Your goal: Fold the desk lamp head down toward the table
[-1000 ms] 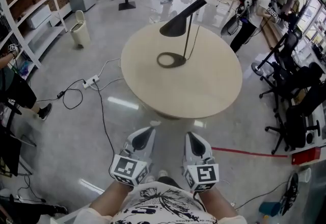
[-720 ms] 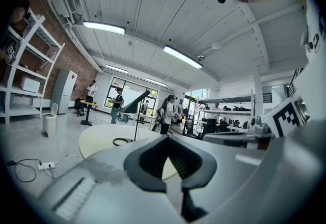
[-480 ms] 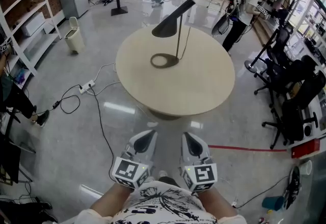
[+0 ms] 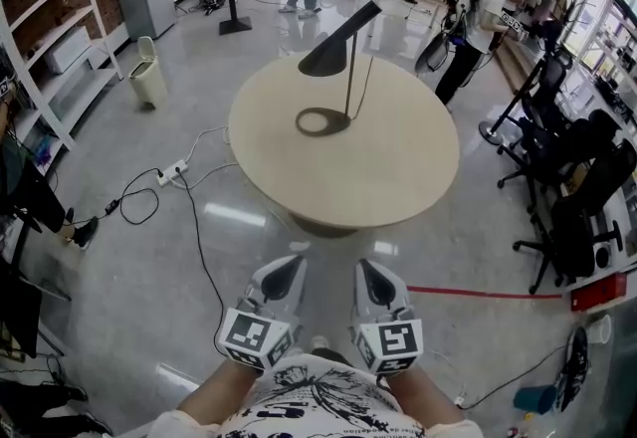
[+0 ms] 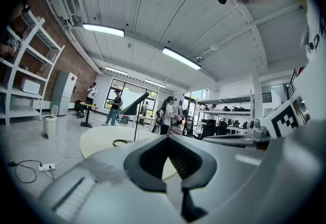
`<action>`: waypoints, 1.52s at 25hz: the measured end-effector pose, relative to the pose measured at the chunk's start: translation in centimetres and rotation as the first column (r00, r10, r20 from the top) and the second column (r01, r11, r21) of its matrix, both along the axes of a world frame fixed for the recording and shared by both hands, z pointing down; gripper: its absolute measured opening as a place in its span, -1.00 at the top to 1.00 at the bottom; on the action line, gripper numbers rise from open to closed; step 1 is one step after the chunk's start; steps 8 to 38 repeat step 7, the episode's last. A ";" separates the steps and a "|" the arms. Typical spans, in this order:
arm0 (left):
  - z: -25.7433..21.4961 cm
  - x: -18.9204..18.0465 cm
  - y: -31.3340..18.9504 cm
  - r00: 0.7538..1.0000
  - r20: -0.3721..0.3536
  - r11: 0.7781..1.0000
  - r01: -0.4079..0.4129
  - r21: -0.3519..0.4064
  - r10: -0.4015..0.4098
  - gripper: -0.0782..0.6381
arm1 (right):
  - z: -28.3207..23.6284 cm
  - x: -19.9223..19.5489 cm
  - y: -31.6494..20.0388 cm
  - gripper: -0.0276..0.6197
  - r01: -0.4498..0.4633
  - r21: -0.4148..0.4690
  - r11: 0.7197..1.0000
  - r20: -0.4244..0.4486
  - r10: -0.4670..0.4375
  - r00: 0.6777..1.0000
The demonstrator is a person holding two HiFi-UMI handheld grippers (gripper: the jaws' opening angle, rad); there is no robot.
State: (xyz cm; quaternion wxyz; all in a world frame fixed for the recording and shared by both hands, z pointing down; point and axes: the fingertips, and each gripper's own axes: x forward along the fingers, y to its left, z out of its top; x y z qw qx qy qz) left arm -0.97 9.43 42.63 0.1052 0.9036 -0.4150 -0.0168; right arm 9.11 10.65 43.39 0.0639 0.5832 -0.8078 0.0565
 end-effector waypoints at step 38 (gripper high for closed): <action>0.5 0.8 0.0 1.000 0.008 1.000 0.000 -0.006 0.000 0.77 | 0.3 0.9 -0.1 0.89 -0.008 -0.006 1.000 -0.031 0.008 0.999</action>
